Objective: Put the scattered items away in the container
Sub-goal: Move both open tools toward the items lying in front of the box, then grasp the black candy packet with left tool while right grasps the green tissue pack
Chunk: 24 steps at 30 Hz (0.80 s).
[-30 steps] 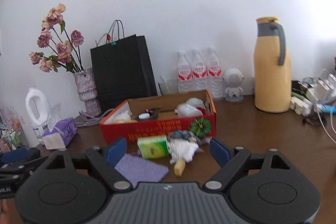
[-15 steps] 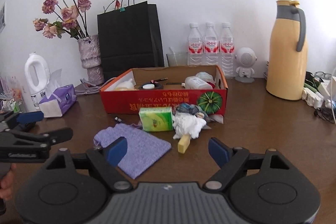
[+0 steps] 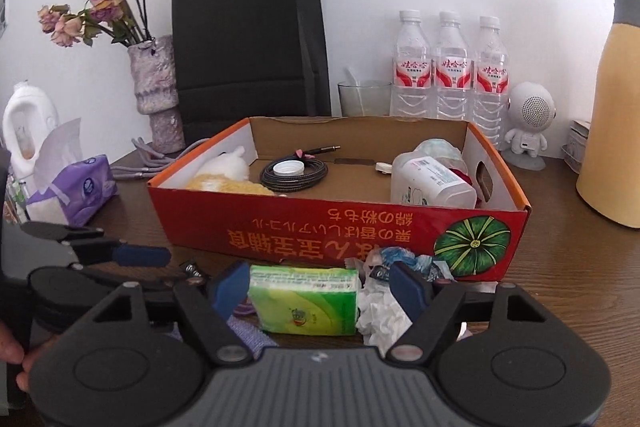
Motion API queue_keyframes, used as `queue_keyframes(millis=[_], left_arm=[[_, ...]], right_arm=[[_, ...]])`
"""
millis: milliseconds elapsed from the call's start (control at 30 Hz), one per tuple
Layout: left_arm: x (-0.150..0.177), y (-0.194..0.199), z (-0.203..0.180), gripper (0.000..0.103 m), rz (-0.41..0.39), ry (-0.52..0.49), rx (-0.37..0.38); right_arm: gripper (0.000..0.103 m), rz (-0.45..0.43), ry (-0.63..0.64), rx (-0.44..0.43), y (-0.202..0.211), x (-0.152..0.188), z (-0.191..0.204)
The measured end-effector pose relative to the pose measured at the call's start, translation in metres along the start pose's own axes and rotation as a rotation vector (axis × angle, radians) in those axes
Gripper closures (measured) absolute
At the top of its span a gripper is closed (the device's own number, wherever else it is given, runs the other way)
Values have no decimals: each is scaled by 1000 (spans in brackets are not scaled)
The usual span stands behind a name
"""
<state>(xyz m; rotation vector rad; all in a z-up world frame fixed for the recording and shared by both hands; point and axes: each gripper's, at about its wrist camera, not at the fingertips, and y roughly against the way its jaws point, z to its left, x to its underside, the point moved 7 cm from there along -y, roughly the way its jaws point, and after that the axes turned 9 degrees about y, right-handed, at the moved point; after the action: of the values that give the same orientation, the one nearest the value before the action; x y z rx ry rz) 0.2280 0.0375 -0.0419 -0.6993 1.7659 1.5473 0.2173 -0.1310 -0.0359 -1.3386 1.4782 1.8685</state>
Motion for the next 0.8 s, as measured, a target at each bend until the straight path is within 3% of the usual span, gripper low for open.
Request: queue_keyframes(millis=[100, 167, 267, 533, 633, 767, 800], left_arm=[[-1, -8, 1, 52, 0, 10, -3], [0, -7, -1, 72, -2, 7, 30], [3, -3, -4, 78, -13, 5, 38], [0, 2, -2, 82, -41, 27, 11], [-13, 21, 8, 82, -97, 87, 15], [-25, 52, 20, 82, -185, 146, 3], [-26, 59, 21, 82, -195, 155, 4]], right_arm=[[27, 6, 2, -3, -9, 0, 0], [27, 6, 28, 13, -11, -2, 2], [27, -2, 65, 26, -11, 1, 6], [25, 33, 93, 9, -26, 12, 14], [26, -15, 122, 12, -17, 8, 18], [27, 51, 165, 18, -26, 14, 27], [29, 29, 170, 20, -23, 13, 29]])
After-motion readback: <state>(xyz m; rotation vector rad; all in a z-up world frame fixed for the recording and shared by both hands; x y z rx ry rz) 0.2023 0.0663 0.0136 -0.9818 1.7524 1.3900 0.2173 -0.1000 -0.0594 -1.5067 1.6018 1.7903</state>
